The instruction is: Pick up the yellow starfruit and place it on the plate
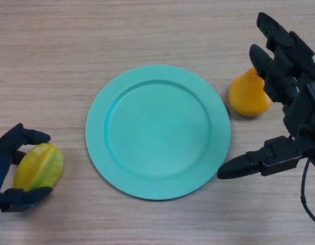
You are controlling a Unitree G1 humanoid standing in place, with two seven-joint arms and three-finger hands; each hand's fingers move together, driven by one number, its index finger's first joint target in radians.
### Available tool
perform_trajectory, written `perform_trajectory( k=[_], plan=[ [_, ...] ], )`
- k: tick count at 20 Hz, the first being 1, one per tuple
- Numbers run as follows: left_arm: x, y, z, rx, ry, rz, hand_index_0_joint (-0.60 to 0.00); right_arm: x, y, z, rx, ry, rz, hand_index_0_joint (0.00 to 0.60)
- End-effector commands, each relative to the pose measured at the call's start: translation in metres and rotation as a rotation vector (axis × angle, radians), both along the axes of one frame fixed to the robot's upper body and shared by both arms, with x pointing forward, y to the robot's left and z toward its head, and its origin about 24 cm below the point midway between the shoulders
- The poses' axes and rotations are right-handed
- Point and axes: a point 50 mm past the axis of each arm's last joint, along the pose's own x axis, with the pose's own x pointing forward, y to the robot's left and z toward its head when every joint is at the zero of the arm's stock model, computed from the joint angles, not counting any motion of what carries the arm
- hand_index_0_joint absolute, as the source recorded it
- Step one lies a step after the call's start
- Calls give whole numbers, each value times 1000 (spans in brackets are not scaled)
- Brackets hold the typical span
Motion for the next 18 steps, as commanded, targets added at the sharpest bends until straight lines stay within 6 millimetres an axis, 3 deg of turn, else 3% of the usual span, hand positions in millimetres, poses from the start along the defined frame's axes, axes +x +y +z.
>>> perform_trajectory(
  k=[1, 4, 6, 9, 13, 16, 18],
  plan=[
    [-1, 20, 44, 132, -216, 41, -600, -10, -3, 26, 4, -207, -2, 0],
    [-3, 15, 64, 149, -397, 45, -600, -10, -3, 26, 2, -212, -5, 0],
    [-6, 6, 77, 167, -398, 28, -600, -10, -3, 26, 5, -210, -6, 0],
    [-4, -21, 92, 229, -464, -29, -600, -9, -2, 24, 6, -210, -11, 0],
    [0, -59, 91, 233, -427, -182, -600, -13, -3, 26, 12, -208, -3, 0],
    [10, -74, 86, 290, -457, -224, -600, -15, -6, 29, 19, -202, -6, 0],
    [15, -80, 86, 210, -422, -234, -600, -17, -8, 30, 7, -227, -18, 0]
  ],
)
